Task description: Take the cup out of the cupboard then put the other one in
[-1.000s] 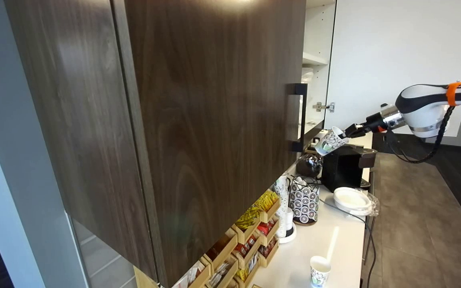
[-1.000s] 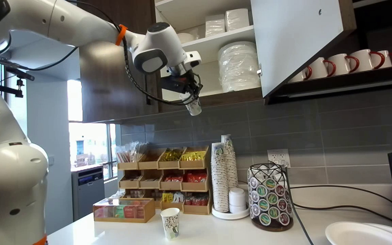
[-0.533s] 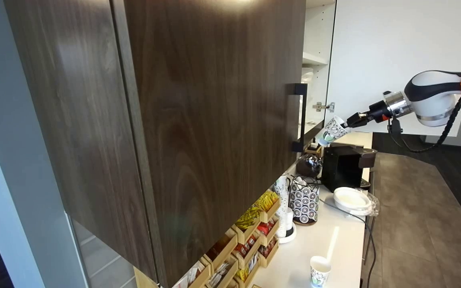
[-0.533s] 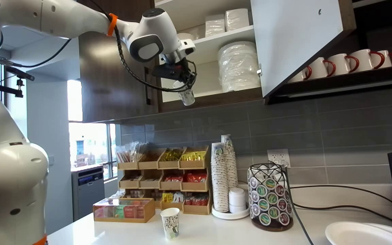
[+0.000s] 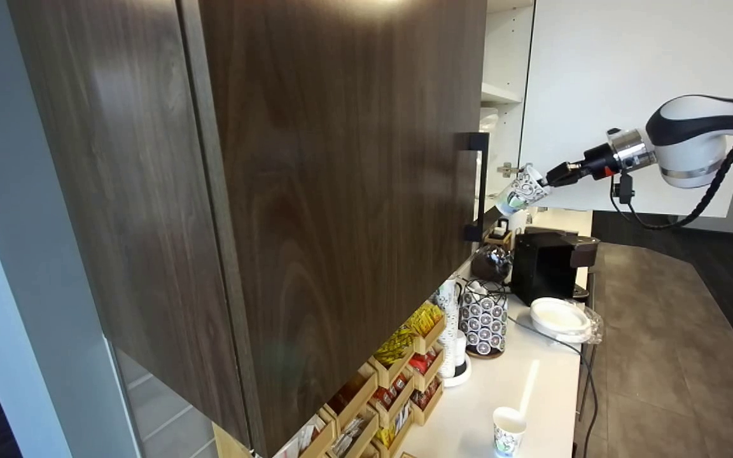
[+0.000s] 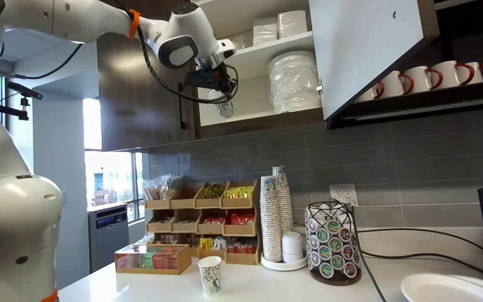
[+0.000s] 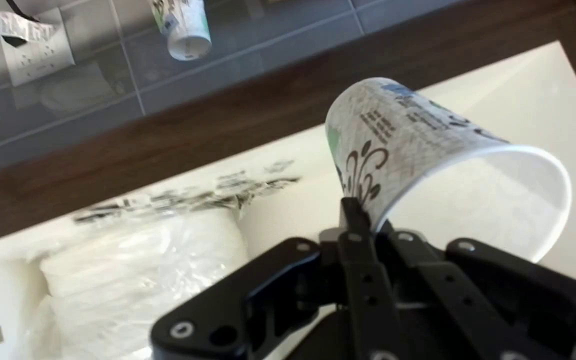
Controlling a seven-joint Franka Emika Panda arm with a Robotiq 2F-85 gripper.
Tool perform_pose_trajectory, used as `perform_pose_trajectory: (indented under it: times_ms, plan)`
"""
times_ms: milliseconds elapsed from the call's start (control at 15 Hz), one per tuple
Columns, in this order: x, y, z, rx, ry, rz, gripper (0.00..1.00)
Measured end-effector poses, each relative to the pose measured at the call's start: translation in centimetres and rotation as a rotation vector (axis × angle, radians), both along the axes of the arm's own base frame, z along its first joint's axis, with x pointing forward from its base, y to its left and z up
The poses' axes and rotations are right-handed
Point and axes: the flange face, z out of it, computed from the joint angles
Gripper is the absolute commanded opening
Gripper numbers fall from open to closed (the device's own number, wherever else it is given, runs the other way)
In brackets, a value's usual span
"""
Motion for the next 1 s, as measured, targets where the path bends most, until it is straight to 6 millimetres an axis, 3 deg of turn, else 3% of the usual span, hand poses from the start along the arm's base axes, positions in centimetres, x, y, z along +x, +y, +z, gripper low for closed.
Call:
perform_pose_trajectory:
  times_ms: [200,333,733,1000]
  plan:
    - [0.2,2.2,3.7,-0.009,-0.051,0.022,0.01]
    - [1.0,3.6,5.1,-0.03,-0.051,0.018,0.01]
    - [5.6,7.5,6.4,-0.103,0.057,-0.016,0.01]
    - [7.7,8.9,6.8,-0.156,0.145,-0.027,0.01]
